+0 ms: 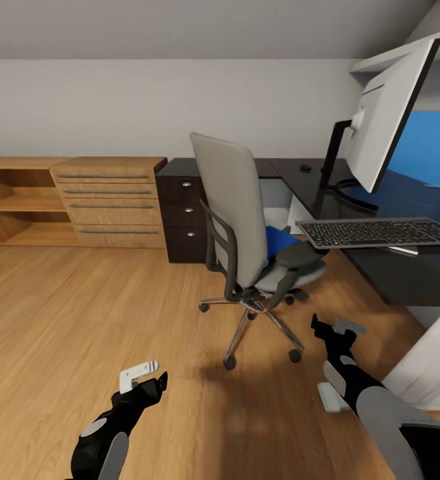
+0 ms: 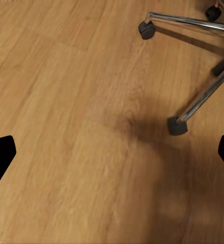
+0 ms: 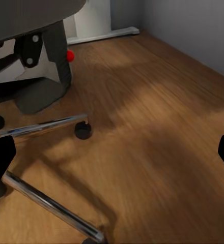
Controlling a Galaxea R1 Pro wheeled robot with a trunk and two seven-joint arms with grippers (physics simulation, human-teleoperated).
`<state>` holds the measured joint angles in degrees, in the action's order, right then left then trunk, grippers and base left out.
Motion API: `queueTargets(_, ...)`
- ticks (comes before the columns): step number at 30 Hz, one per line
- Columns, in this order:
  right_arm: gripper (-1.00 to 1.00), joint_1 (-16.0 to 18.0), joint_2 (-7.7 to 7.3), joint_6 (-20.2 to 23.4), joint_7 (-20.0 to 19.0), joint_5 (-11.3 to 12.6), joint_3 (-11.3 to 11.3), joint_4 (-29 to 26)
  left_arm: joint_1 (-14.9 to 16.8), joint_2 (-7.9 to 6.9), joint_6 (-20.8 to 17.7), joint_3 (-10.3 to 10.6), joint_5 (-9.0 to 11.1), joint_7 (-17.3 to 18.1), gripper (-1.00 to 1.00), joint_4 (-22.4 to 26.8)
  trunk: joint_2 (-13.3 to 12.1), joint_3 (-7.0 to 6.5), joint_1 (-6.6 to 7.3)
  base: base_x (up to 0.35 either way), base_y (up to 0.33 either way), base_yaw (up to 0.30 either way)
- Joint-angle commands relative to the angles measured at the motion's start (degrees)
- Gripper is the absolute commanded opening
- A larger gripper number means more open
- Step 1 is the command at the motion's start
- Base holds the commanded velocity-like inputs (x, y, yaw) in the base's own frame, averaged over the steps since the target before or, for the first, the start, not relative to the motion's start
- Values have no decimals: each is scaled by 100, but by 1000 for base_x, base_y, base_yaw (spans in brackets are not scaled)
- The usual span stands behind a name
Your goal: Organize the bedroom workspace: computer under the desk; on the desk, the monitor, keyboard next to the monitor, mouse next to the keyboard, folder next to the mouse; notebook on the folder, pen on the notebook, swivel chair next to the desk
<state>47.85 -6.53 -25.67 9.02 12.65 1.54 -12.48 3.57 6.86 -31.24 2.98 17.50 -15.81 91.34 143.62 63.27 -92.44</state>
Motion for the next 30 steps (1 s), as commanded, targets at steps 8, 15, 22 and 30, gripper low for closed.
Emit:
queueTargets(8, 100, 16, -1, -24, -9, 14, 4, 8, 3, 0, -14, -5, 61, -48, 100, 7, 2, 5, -1, 243, 0, 0)
queueTargets(15, 100, 18, -1, -25, -11, 16, -3, 9, 3, 0, -14, -1, 58, -54, 100, 1, 2, 5, -1, 67, 0, 0)
queueTargets(22, 100, 18, 2, -37, -13, 18, -4, 9, 3, 0, -14, 0, 68, -61, 100, -2, 2, 5, -1, 197, 0, 0)
queueTargets(30, 100, 15, 3, -55, -13, 18, -4, -1, 3, 0, -14, 0, 68, -55, 100, -8, 2, 5, -1, 153, 0, 0)
